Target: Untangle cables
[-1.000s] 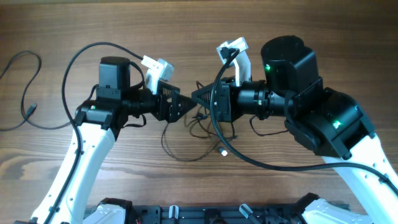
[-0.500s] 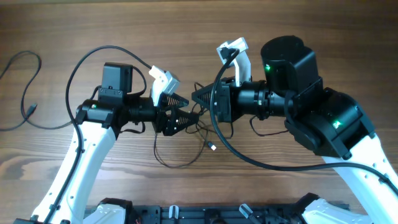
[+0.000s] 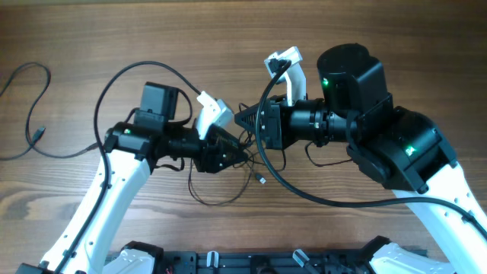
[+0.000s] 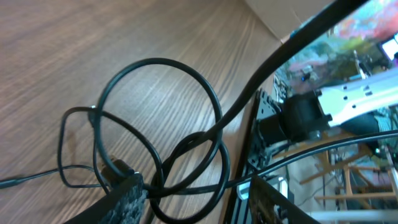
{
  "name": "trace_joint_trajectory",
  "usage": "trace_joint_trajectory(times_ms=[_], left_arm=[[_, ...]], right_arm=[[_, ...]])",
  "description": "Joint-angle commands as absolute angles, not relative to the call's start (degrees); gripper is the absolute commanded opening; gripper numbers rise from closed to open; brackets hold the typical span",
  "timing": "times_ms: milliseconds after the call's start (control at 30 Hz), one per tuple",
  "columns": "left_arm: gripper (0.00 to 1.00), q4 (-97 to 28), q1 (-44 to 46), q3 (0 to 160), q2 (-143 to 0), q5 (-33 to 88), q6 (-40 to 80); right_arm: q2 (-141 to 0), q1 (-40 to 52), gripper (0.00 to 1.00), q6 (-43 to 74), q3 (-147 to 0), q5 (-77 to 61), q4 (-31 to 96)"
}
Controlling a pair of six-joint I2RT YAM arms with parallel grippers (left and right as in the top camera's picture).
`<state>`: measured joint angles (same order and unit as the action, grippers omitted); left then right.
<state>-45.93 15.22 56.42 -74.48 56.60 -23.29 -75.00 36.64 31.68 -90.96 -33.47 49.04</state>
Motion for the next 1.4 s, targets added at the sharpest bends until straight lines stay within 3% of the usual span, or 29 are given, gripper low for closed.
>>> trace_joint_trajectory(times_ms=[0,200,367,567,800,867,1133,1367], left_arm=[[0.52,-45.71,17.19,56.47,-75.02,55.9,-24.03],[0.26,-45.74,17.21,56.47,-75.02,59.96,-24.01],[0.12,-46.63,17.21,56.47,-75.02,58.59,-24.01],[0.04,-49.25,17.06,56.47,-75.0,53.01,-23.94],[0.04,-49.87,11.57,56.6,-74.89,52.84,-23.09],[0.04,-49.98,9.28,56.6,-74.61,52.86,-21.87],[0.04,-49.04,-1.48,56.6,-73.76,52.86,-14.48],[0.04,-48.88,-7.27,56.6,-73.76,52.8,-12.95]], right_arm=[[-75.66,36.4,0.04,31.48,-91.33,-34.41,48.77],[-75.66,36.4,0.04,31.53,-91.33,-33.82,48.71],[-75.66,36.4,0.04,31.59,-91.33,-33.52,48.71],[-75.66,36.34,0.04,31.9,-91.33,-29.21,49.41],[-76.2,28.77,0.04,37.52,-91.33,3.92,64.18],[-76.75,25.02,0.04,37.43,-91.33,7.18,67.09],[-78.59,10.55,0.04,32.4,-91.33,1.21,70.0],[-79.0,6.11,0.04,29.85,-91.33,-2.22,69.97]])
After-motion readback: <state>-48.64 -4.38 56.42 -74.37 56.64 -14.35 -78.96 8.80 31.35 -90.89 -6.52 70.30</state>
